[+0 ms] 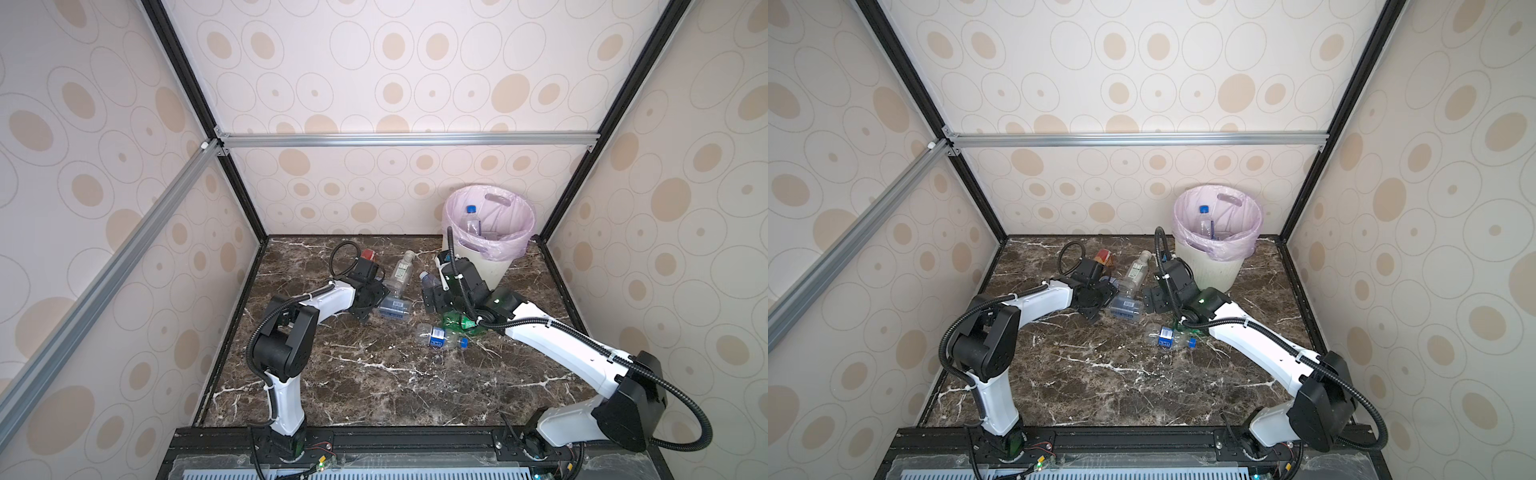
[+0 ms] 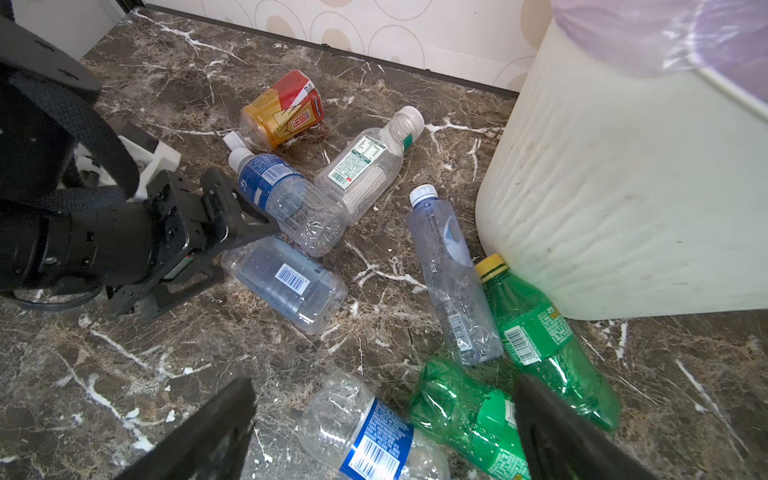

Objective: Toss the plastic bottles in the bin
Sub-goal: 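Lower the left gripper onto the blue-capped clear water bottle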

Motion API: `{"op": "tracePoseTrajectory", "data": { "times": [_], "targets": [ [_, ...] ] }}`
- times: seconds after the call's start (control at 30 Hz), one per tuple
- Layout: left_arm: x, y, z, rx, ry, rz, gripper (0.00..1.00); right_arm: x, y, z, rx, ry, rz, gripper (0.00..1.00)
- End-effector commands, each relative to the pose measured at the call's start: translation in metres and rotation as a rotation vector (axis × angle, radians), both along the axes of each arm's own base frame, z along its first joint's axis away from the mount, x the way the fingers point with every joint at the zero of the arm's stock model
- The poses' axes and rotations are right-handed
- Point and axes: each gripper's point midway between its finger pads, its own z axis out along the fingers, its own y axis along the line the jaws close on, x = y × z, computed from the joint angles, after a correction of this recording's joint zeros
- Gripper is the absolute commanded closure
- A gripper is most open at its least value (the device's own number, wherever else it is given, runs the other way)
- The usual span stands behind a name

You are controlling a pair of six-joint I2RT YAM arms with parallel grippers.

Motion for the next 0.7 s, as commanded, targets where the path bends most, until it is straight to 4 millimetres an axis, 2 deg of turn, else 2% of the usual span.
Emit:
{"op": "tracePoseTrajectory", "data": {
  "times": [0.0,0.33,0.53,0.67],
  "targets": [
    [-0.001,0.002,0.0,0.036,0.012,-0.004,0.1,-0.003,0.001,-0.001,-0.004,-0.001,0.003,0.0],
    [-0.018,0.016,-0.003,0.086,0.009,-0.037,0.18,-0.002,-0.001,-0.007,-0.01,0.01,-0.012,0.0],
    [-0.035,0.035,-0.008,0.126,0.021,-0.05,0.22,-0.004,-0.005,-0.007,-0.011,0.009,-0.025,0.0],
    [-0.039,0.046,-0.002,0.16,-0.012,-0.054,0.25,-0.006,-0.006,-0.009,-0.007,0.012,-0.027,0.0]
  ]
}}
